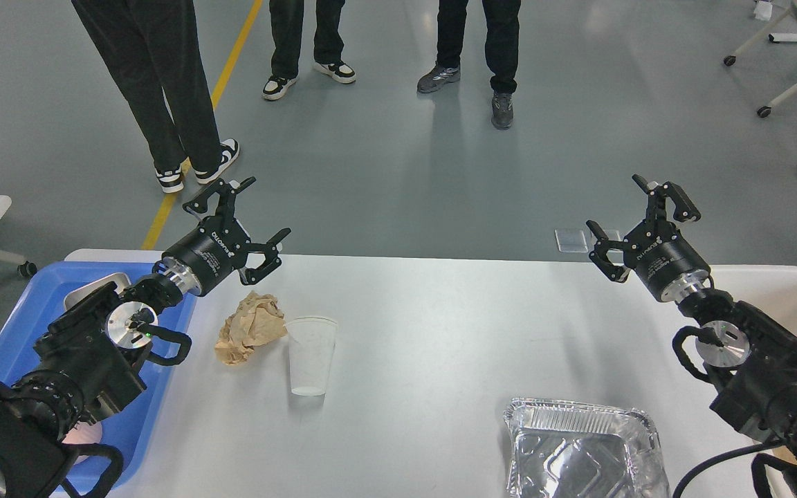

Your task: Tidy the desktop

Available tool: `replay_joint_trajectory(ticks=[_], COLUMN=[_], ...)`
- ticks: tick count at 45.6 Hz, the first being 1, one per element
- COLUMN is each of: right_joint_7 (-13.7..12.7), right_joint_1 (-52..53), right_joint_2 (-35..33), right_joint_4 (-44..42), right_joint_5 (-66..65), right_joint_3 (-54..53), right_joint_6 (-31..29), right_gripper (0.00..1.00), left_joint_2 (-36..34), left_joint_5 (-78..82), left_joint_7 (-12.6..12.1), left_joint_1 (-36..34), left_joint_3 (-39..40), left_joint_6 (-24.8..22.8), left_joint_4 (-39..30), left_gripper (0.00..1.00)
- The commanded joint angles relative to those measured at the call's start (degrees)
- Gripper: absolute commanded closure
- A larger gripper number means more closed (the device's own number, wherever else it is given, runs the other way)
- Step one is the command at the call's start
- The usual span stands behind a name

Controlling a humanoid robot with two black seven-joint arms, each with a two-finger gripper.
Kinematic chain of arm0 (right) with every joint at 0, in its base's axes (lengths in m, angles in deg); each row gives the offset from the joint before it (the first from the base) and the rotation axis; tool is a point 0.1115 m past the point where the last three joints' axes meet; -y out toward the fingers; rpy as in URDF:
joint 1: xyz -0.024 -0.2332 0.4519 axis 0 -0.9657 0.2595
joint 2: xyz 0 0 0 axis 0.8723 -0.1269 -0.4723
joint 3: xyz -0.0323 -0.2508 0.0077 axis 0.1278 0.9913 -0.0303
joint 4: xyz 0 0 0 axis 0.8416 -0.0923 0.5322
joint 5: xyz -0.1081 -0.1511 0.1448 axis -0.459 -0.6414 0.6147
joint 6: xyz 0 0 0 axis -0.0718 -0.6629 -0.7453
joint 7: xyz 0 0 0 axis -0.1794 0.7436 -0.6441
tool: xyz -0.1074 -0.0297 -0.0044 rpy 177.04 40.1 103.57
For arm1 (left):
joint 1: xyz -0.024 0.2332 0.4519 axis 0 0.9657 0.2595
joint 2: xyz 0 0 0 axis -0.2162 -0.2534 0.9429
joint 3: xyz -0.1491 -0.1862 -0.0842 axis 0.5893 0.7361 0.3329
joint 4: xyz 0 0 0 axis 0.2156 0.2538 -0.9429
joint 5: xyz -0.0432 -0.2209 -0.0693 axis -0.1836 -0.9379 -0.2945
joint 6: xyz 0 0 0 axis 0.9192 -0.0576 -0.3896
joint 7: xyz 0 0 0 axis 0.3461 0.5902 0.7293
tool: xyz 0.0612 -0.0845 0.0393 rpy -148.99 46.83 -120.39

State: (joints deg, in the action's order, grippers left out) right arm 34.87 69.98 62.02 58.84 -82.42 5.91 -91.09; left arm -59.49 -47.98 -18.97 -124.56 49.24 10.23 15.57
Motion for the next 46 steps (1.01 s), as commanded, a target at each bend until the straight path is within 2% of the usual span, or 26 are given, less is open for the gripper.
replay_joint_trajectory(ticks=[1, 14, 20, 23, 26, 31, 35, 42, 46], right_joint_7=[0.0, 0.0, -0.09, -0.17, -0.87, -3.86, -5.62, -5.71, -5.62], right_joint_1=[-0.1, -0.36, -0.36, -0.45, -0.97, -2.73, -5.36, -11.25, -13.89], right_joint_2=[-0.01, -0.1, -6.5, -13.08, -22.74, -39.61, -52.19, -69.68, -75.76], right_joint_4=[-0.01, 0.87, 3.5, 9.99, 19.82, 38.45, 50.07, 63.35, 67.57], right_joint_5=[-0.08, -0.25, -6.92, -10.96, -14.83, -21.77, -28.62, -38.39, -38.57], right_joint_3=[0.06, 0.41, 7.07, 12.17, 17.09, 21.93, 23.08, 22.91, 23.08], right_joint_6=[0.0, -0.43, -0.7, -0.61, -0.44, 0.0, -0.08, 0.0, 0.18], right_gripper=[0.0, 0.0, 0.0, 0.0, 0.0, 0.0, 0.0, 0.0, 0.0], left_joint_2=[0.46, 1.16, 2.04, 2.75, 3.54, 4.42, 5.21, 6.0, 6.18], left_joint_5=[0.02, 0.2, 0.2, 0.29, 0.37, 0.72, 0.72, 0.72, 0.9], left_joint_7=[0.14, 0.67, 0.84, 0.93, 1.37, 2.25, 2.6, 3.13, 4.01], left_joint_1=[0.29, 0.55, 1.43, 1.52, 1.52, 1.52, 1.6, 1.6, 1.69], left_joint_3=[0.37, -0.07, -0.16, -0.24, -0.33, -0.51, -0.51, -0.51, -0.59], left_joint_6=[-0.18, 0.26, 0.61, 0.61, 0.61, 0.61, 0.7, 0.79, 0.87], left_joint_4=[0.0, 0.0, 0.0, 0.0, 0.0, 0.0, 0.0, 0.0, 0.0], left_gripper=[0.03, 0.03, 0.03, 0.03, 0.03, 0.03, 0.03, 0.03, 0.03])
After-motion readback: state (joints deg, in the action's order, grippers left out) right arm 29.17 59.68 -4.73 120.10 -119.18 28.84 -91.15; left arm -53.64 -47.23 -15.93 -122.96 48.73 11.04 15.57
